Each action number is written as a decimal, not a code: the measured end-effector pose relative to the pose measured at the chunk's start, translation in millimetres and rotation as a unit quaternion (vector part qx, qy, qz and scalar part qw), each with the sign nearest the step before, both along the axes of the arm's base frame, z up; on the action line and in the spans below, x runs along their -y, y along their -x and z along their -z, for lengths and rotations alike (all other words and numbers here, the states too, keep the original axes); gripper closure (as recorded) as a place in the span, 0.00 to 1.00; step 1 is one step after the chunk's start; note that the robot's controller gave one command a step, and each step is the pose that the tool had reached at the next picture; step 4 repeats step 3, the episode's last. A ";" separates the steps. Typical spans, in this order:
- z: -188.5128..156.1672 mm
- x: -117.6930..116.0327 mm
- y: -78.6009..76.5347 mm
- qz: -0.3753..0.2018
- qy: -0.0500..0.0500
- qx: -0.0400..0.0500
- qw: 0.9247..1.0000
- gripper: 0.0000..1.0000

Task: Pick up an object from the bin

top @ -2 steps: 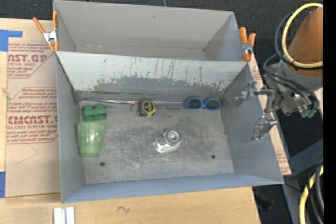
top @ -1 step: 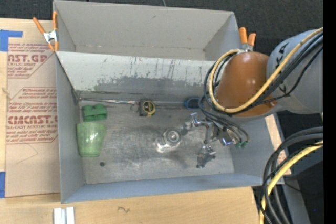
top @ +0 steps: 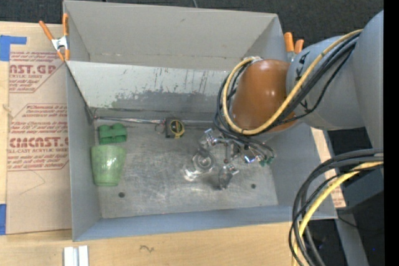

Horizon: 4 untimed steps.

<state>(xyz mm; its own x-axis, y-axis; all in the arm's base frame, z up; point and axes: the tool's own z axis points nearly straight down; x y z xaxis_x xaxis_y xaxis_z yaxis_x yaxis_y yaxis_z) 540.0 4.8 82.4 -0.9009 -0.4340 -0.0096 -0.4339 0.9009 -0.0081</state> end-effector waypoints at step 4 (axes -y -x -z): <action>-142.9 -12.9 -27.3 -0.037 -0.001 0.000 0.999 1.00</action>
Offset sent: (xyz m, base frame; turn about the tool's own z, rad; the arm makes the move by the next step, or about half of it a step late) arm 0.0015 0.0193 -0.0050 -0.0771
